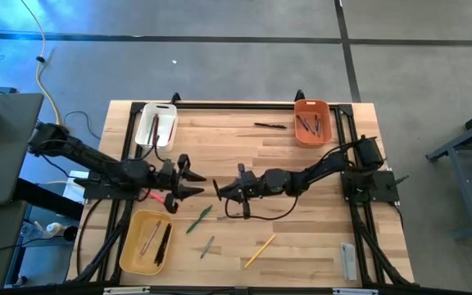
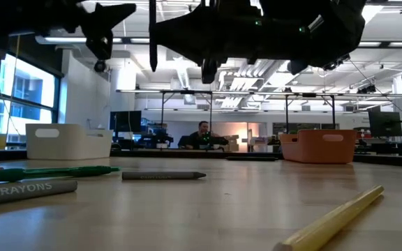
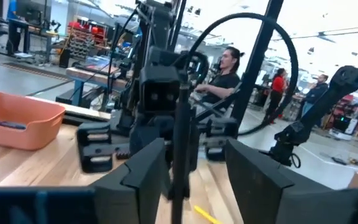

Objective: Sort crayons/erasers/pens/pencils in bins
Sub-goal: Put the bottom black pen into the yellow bin

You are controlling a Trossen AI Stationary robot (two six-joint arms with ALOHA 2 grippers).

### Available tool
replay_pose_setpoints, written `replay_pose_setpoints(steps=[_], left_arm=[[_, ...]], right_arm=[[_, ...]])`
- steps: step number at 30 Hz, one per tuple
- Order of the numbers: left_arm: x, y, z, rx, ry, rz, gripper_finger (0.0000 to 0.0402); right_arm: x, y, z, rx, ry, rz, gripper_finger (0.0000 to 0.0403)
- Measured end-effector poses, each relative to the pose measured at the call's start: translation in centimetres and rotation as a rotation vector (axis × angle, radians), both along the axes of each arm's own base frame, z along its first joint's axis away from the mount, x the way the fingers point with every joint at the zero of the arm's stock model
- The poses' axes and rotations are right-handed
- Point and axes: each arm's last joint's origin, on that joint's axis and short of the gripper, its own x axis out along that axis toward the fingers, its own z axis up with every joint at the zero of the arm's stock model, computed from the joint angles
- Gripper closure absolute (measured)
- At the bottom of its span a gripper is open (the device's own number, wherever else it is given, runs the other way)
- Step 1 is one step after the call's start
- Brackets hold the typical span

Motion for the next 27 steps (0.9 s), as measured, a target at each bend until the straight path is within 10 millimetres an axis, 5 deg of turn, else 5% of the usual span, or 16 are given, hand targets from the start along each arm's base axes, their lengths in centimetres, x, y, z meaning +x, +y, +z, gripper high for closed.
replay_pose_setpoints(steps=[18, 27], left_arm=[[4.4, 0.2, 0.6, 0.093, 0.06, 0.065, 0.0233], [4.6, 0.1, 0.8, 0.132, 0.048, 0.033, 0.0329]], right_arm=[[0.0, -0.1, 0.1, -0.068, -0.025, -0.002, 0.0395], [0.0, 0.0, 0.1, -0.089, -0.025, -0.005, 0.0393]])
